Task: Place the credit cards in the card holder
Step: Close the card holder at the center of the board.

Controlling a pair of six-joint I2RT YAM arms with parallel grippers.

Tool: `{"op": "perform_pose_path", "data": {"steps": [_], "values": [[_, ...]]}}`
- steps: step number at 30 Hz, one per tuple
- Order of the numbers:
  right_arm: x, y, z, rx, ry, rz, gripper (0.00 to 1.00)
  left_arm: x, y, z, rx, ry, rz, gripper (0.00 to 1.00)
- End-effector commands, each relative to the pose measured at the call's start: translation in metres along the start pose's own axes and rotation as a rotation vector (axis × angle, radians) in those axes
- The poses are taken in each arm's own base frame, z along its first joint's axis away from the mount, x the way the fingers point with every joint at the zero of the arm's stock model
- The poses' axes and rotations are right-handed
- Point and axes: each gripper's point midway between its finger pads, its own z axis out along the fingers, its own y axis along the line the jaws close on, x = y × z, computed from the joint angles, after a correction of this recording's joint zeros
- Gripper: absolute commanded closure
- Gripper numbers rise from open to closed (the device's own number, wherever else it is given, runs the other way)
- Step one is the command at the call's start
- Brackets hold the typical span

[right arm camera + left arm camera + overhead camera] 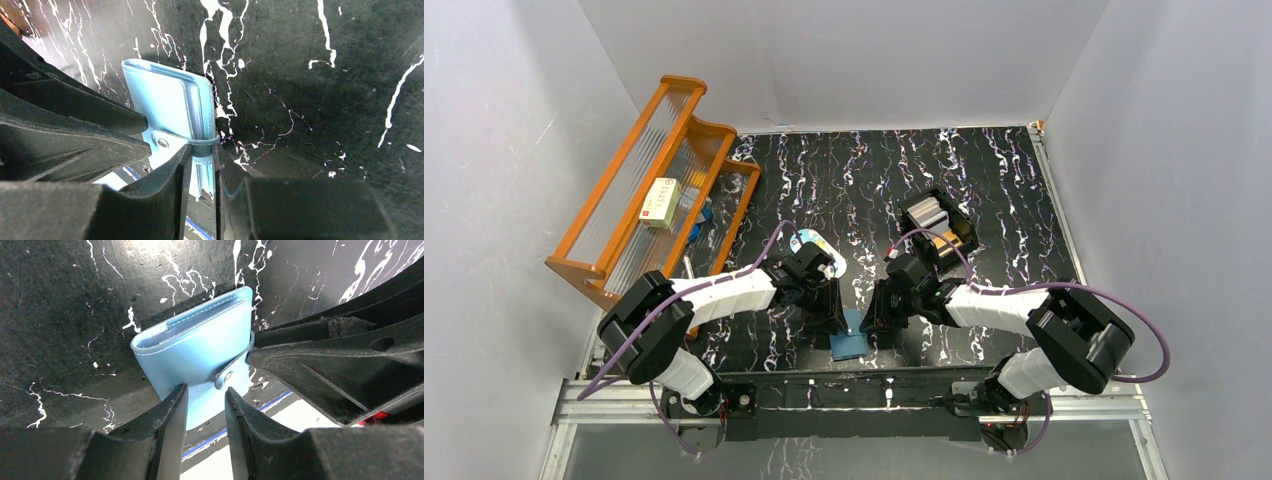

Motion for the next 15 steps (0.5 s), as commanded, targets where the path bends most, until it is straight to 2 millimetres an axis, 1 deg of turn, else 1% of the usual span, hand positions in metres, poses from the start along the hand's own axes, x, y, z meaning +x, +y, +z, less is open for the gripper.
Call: {"op": "perform_pose_path", "data": {"steps": [1,8,15], "values": [[-0.009,0.008,0.001,-0.004,-0.022,-0.006,0.71,-0.001,0.0,0.005,-0.001,0.004,0.017,0.69],[-0.012,0.011,-0.002,0.003,-0.033,-0.001,0.7,-0.002,0.012,0.006,-0.067,-0.007,-0.002,0.75],[-0.015,0.014,-0.006,0.004,-0.04,-0.001,0.69,-0.003,0.018,0.005,-0.106,-0.012,0.0,0.76]]}}
